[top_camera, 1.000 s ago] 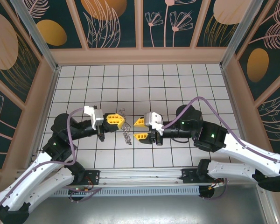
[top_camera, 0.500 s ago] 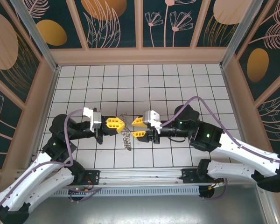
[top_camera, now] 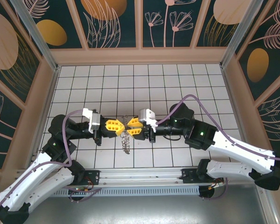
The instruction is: Put the keys on the keyring
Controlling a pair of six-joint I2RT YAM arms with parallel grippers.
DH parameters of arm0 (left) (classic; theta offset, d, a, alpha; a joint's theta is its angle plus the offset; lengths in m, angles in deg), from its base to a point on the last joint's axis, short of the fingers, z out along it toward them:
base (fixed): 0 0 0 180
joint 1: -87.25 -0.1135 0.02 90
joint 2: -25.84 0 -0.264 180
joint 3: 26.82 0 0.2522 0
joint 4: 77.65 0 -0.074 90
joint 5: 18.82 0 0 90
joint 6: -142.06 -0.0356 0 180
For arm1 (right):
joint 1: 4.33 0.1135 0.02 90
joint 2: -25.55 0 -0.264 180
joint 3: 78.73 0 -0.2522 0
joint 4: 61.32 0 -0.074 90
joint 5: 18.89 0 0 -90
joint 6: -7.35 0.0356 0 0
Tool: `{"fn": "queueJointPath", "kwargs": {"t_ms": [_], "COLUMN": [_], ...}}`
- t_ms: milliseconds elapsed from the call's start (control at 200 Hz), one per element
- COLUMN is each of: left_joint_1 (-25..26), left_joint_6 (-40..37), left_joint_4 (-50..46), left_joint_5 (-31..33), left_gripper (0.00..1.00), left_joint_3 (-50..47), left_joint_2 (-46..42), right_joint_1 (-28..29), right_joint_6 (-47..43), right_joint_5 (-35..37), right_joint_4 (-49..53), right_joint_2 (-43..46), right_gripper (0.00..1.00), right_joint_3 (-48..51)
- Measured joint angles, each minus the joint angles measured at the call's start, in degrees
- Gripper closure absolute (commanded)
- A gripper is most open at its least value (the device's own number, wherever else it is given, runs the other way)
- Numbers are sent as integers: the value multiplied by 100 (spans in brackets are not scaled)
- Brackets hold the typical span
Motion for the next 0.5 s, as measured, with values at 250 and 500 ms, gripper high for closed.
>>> {"fn": "queueJointPath", "kwargs": {"t_ms": [250, 500], "left_joint_1": [-2, -11], "left_joint_6": [79, 166], "left_joint_4": [59, 197], "left_joint_5": [-83, -195], "left_gripper": [100, 100], "left_joint_3": [0, -2], "left_joint_2": [24, 68], "right_joint_1": [-2, -4], "right_joint_6": [9, 11], "right_joint_5": [-138, -339], "right_joint_4": [-168, -334], "right_joint_2": [-101, -195], "right_gripper": [86, 94], "right_joint_3": [0, 0]}}
